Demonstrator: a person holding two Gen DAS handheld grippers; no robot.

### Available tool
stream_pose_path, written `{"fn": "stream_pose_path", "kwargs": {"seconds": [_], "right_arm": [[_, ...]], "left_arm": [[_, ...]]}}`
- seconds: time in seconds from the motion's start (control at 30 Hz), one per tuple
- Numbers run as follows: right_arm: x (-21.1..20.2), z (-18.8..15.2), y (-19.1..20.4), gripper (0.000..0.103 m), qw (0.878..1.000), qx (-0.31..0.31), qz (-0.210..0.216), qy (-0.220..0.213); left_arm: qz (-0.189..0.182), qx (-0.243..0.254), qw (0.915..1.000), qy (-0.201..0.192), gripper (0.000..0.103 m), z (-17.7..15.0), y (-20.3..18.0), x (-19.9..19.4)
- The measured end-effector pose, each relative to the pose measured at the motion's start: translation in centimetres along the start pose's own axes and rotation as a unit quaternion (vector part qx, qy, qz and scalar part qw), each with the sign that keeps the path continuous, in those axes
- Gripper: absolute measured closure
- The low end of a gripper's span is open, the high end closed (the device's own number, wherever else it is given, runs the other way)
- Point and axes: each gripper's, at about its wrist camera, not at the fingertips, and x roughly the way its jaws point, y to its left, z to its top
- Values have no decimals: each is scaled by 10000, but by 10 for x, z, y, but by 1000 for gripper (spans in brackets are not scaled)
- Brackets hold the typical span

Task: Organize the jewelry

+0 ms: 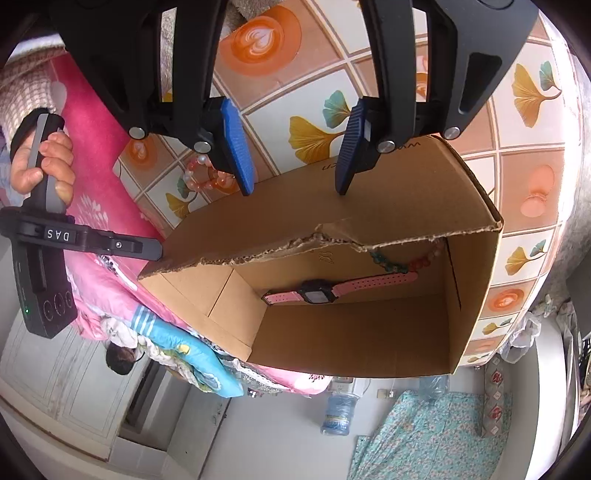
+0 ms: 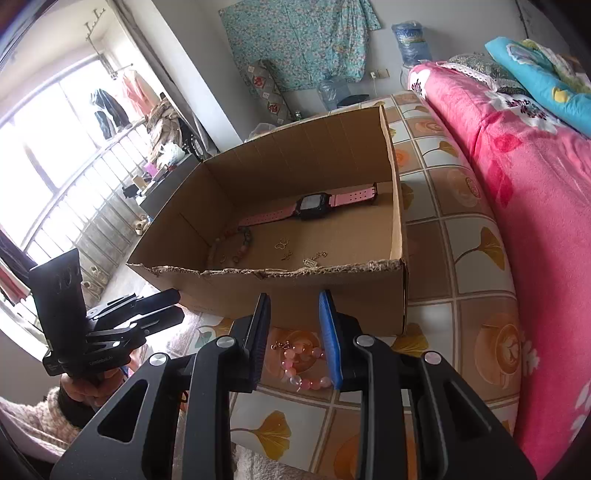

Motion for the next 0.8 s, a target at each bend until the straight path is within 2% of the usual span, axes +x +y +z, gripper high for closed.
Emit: {"fn": "stream_pose_path", "kwargs": {"seconds": [0.1,0.23,0.33,0.5,0.57,0.63,0.7,0.8], "right_arm": [[1,-4,-1,76,9998,46,180,54],[16,-24,17,76,9981,-355,266,431],[35,-39,32,76,9946,-749,1,723],[59,-55,46,76,9847,-1349,-583,942],[65,-58,45,76,9821,-1392,-720,1043],[66,-60,42,86,9807,-1429,-869,1017],[63,-60,37,92,9813,-1330,-970,996],[56,-59,23,93,9855,-1015,-1015,901]], "left_arm": [[54,46,10000,-41,59,-1,0,1],[71,114,9999,-16,59,-6,-2,2],[-2,191,9998,55,59,-14,-9,4],[42,487,9987,164,59,-27,-27,11],[113,621,9978,210,59,-32,-35,15],[175,768,9966,226,59,-36,-43,19],[230,904,9954,235,59,-39,-50,24],[232,1043,9940,237,59,-42,-59,33]]}}
